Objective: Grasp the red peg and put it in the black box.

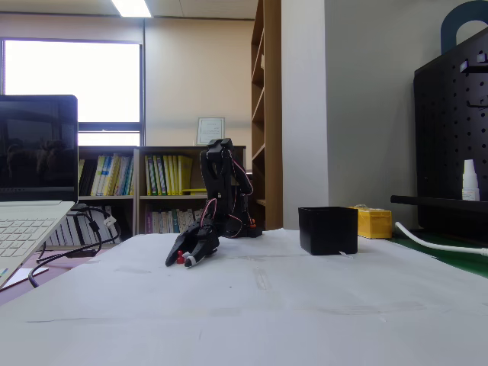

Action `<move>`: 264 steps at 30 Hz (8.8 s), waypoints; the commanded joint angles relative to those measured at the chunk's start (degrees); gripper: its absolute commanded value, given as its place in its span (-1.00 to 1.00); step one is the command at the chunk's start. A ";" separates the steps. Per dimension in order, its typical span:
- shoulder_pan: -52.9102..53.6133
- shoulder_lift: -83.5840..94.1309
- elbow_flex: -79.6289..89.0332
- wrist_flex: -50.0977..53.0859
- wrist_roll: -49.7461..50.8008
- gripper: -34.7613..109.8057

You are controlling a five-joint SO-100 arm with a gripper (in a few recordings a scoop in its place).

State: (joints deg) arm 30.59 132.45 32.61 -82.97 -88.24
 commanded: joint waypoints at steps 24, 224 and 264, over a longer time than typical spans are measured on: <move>0.79 2.11 -7.47 -10.55 -0.79 -0.22; -36.21 -135.35 -36.04 147.83 3.60 -0.52; -37.35 -145.37 -36.04 164.53 1.05 -0.52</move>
State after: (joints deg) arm -5.71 -7.38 1.23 76.20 -86.75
